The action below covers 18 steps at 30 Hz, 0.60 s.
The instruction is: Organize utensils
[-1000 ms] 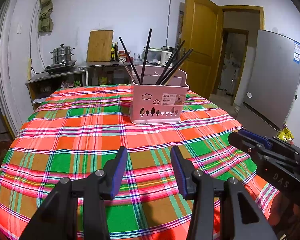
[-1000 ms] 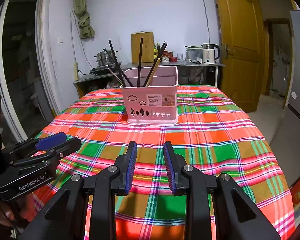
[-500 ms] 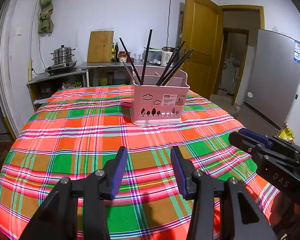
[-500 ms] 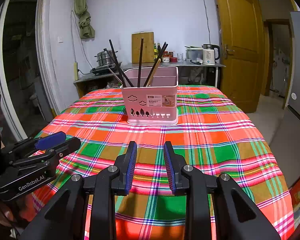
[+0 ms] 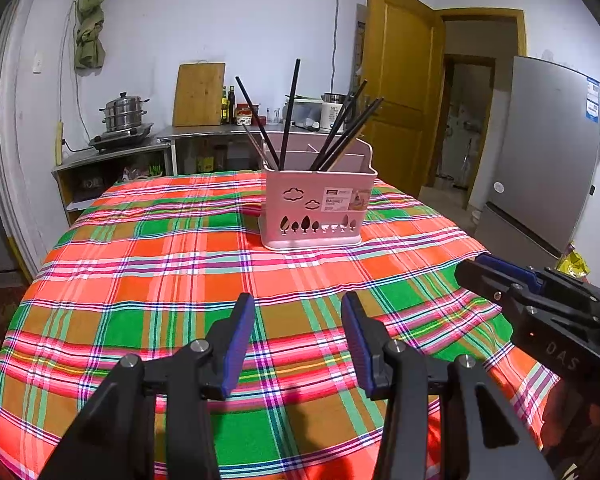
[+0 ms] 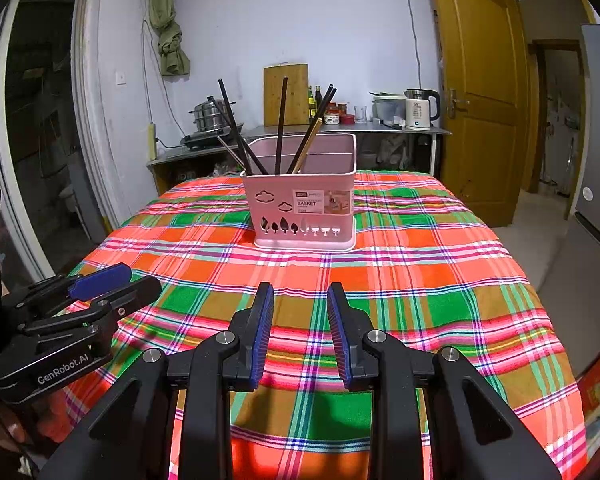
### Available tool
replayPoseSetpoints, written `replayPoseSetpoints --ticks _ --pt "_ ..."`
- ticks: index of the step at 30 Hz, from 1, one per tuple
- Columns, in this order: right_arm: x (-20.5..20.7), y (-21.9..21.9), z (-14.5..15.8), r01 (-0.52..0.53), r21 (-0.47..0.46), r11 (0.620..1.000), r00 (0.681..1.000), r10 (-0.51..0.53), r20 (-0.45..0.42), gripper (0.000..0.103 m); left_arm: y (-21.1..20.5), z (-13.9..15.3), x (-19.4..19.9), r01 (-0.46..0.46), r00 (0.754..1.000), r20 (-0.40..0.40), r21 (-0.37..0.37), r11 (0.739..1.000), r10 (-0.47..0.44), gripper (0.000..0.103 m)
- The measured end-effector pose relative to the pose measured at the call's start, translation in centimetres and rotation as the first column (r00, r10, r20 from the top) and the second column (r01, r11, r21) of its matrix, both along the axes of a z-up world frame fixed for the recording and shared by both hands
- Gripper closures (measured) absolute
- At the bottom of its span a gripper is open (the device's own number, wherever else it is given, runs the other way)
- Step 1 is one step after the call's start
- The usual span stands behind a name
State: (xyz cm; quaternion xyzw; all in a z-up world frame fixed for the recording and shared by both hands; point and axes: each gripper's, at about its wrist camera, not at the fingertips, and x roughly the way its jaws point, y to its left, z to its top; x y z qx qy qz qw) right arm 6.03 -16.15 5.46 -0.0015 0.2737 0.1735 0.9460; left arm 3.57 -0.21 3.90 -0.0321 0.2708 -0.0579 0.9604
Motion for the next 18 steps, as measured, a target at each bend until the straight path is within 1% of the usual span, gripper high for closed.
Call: replayPoseSetpoints --ticks 6,18 --pt "0.03 0.02 -0.03 0.000 -0.001 1.000 1.000 0.000 -0.002 0.075 -0.38 -0.13 -0.20 0.007 1.000 0.005 0.012 1.000 -0.007 0.056" --pt "-0.07 -0.04 -0.09 -0.003 -0.005 1.000 1.000 0.002 -0.005 0.075 -0.04 -0.30 -0.41 0.002 1.000 0.004 0.003 1.000 -0.002 0.056"
